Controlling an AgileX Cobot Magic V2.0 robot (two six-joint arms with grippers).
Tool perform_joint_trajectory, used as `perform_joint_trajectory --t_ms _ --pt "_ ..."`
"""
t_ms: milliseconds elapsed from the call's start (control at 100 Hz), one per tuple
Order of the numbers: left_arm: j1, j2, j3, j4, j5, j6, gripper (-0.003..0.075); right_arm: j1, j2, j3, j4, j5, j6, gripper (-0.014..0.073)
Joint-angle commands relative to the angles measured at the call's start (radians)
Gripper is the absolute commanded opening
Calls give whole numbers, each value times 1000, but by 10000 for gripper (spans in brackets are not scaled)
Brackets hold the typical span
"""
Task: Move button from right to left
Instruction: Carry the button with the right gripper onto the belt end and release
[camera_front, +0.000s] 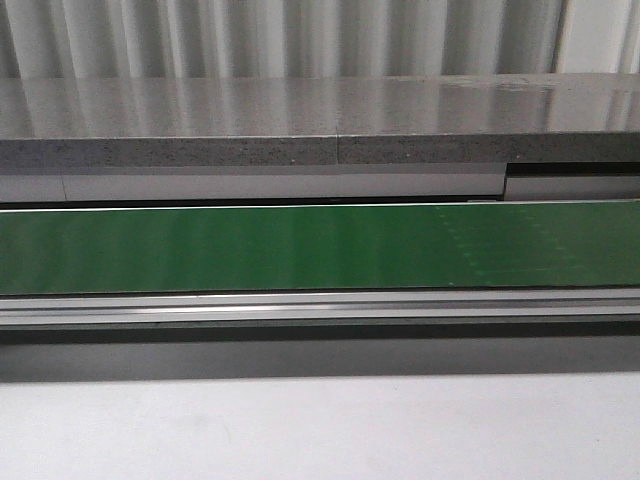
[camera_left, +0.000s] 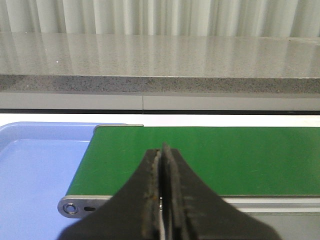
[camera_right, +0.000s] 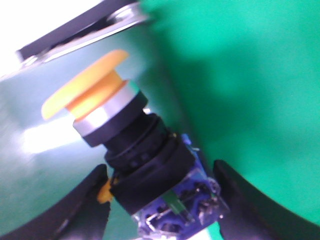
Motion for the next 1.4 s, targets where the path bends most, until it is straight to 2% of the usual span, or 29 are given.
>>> perform_joint_trajectory --t_ms 0,200,540,630,720,780,1080,1150,1210,1290,1390 --pt "3 -35 25 -2 -81 -7 -20 48 -40 -21 8 5 -13 238" --pt "3 -35 25 -2 -81 -7 -20 67 -11 -19 108 5 -13 238" --pt "3 -35 25 -2 -81 -7 -20 67 90 -19 114 22 -13 250" --pt "3 -35 25 -2 -81 -7 -20 67 94 -19 114 26 -15 345" --pt "3 -35 25 -2 -81 -7 -20 67 93 -19 114 25 -45 513" --pt "3 -35 25 -2 -81 -7 -20 67 86 -19 114 23 -77 573" --pt "3 -35 25 -2 -81 -7 -20 70 -50 -18 121 27 -180 581" --pt "3 -35 25 -2 -81 -7 -20 84 -95 -8 121 25 -197 560" --pt "3 -35 25 -2 -81 -7 -20 99 -136 5 121 21 -198 502" --pt "3 -35 25 -2 -81 -7 -20 128 -183 30 121 7 -198 377" --pt "3 -35 25 -2 -81 -7 -20 172 -239 62 121 -10 -198 148"
